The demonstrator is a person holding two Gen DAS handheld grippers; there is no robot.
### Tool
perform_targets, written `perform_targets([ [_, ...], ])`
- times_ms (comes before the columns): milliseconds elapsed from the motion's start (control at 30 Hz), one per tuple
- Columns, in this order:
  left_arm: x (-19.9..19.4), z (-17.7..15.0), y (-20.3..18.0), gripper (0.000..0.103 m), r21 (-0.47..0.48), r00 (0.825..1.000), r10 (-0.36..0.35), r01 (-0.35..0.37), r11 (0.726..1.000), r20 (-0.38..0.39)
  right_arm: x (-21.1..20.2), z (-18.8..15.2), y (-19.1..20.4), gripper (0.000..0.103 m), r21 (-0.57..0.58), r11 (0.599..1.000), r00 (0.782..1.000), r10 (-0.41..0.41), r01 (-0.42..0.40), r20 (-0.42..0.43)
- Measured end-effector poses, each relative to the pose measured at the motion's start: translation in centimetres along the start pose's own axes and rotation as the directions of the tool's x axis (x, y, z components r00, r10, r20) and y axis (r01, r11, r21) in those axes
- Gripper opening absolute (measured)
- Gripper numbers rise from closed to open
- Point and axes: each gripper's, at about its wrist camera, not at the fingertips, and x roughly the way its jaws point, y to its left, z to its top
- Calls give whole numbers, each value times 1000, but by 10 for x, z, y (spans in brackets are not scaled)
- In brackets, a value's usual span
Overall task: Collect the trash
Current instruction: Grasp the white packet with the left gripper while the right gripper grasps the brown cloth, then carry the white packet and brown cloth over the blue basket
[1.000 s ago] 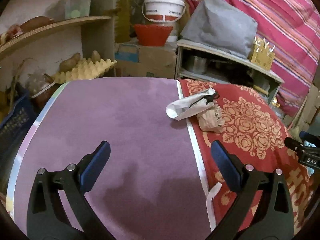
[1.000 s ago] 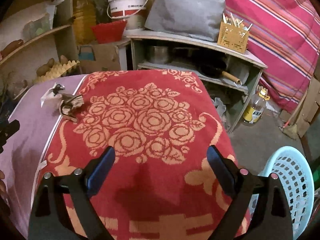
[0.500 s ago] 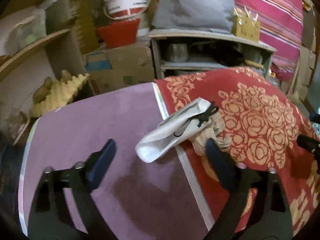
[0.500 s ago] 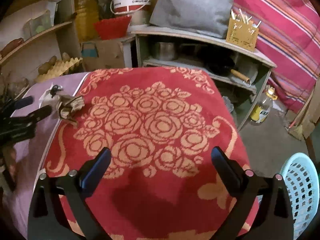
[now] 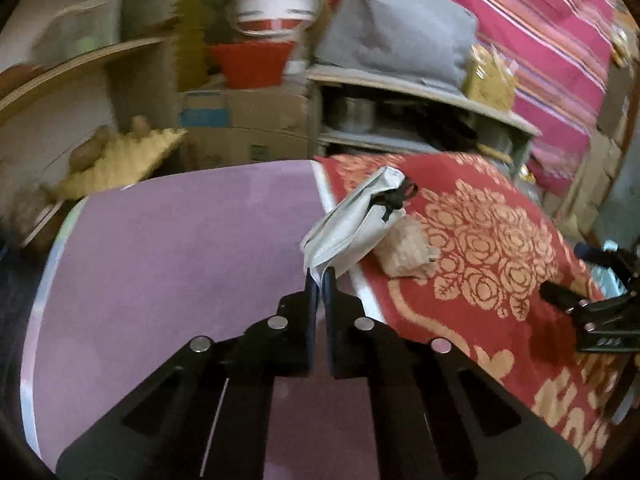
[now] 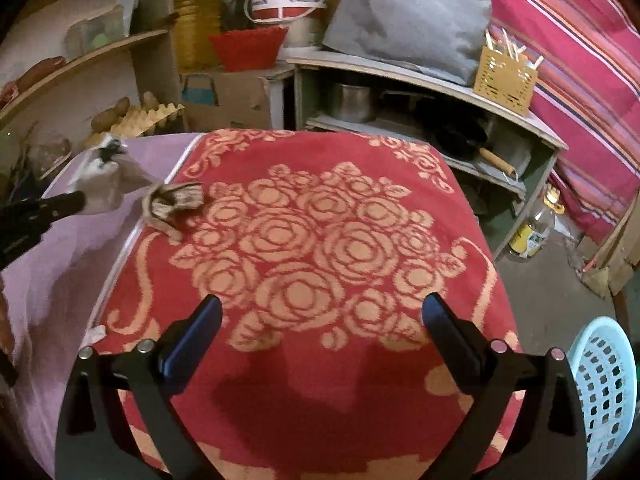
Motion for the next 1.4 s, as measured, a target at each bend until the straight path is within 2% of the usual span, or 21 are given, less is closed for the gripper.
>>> perform_targets([
  [167,-32,-18,25,2,-52,997,68,-66,996,28,2,6,31,98,-25,999,999,34,-34,12],
  [300,-43,-20,48,2,-90,996,76,-72,993,46,11,19,57,98,-36,999,999,25,-24,32],
  [567,-39,-22,84,2,-153,995,88,-81,985,36,43,46,97,98,-33,999,999,35,-35,-3],
  [800,-42,-22,92,2,-151,993,107,-100,983,41,69,57,115,96,-77,997,999,-20,16,-47],
  [833,-42,-23,95,2,-162,994,99,-91,983,38,72,58,116,93,-86,996,998,-28,23,-50],
  [867,-41,-24,95,2,-168,995,95,-87,982,36,74,60,117,84,-91,996,998,-28,22,-58],
  [1000,-39,-24,96,2,-175,996,88,-82,981,28,86,58,114,57,-62,997,991,41,-49,-124],
  [1100,-39,-24,96,2,-181,996,83,-76,981,29,87,54,114,43,-53,994,988,89,-96,-124],
  [1167,-40,-23,96,2,-184,996,83,-76,980,31,85,52,116,37,-64,992,988,101,-109,-119],
  [1400,-44,-21,94,2,-184,996,84,-76,980,38,73,47,109,37,-74,991,991,105,-112,-87],
])
